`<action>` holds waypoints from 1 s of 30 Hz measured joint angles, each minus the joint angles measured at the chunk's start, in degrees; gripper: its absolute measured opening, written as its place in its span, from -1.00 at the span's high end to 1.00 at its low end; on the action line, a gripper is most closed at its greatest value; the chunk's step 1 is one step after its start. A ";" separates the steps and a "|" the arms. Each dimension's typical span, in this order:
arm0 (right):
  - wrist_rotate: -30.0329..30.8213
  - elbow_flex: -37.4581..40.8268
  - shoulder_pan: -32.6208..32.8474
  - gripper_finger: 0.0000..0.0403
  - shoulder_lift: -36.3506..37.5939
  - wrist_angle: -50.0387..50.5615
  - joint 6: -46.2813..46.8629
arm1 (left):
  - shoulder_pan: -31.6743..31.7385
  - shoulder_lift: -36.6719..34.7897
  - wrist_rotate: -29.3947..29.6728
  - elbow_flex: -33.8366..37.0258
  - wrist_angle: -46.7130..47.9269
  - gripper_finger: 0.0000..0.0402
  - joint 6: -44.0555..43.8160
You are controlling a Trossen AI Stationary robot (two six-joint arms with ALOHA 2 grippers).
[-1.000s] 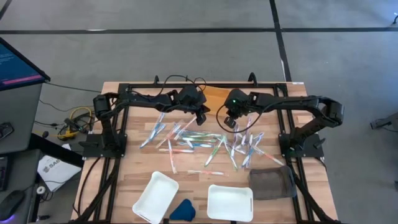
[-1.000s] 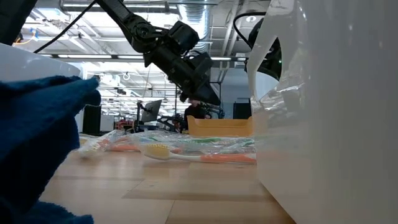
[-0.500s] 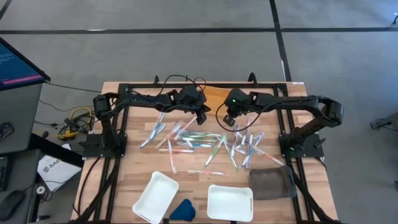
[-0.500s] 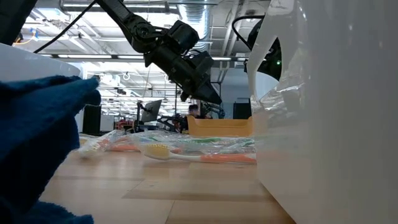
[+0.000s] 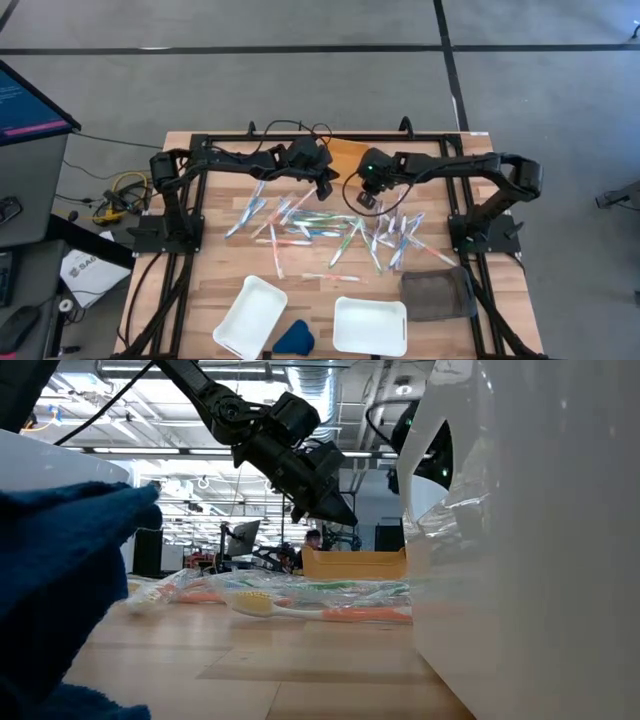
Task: Pick & Place Toothbrushes
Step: Move the yellow bin to the top center of the table
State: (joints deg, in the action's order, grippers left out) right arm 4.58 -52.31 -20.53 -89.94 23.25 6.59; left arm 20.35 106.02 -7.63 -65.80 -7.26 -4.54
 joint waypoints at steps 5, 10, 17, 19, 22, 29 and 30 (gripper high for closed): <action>-0.13 -0.35 -2.87 1.00 -5.69 -0.09 -1.24 | -0.23 0.00 0.04 0.00 -0.35 0.99 0.07; -0.04 -2.08 -5.28 1.00 -8.86 3.42 -1.55 | -0.25 0.00 0.01 0.00 -0.55 0.99 0.90; -0.19 -2.17 -4.63 1.00 -6.39 2.20 -2.05 | -0.25 0.00 0.01 0.00 -0.58 0.99 0.90; -0.19 -2.17 -3.78 1.00 -5.35 1.03 -2.08 | -0.25 0.00 0.00 0.00 -0.58 0.99 0.89; -0.15 -2.17 -2.51 1.00 -4.35 -2.54 -2.30 | -0.25 0.00 -0.01 0.00 -0.60 0.99 0.87; 4.59 -2.17 -1.71 1.00 -4.06 -4.05 -2.23 | -0.43 0.00 -0.05 0.00 -0.64 0.99 0.89; 5.67 -2.17 -1.79 1.00 -4.06 -4.05 -2.21 | -0.43 0.00 -0.05 0.00 -0.64 0.99 0.87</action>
State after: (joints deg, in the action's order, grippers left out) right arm 10.24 -54.48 -22.32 -94.00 19.20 4.38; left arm 19.92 106.02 -7.68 -65.80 -7.90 -3.66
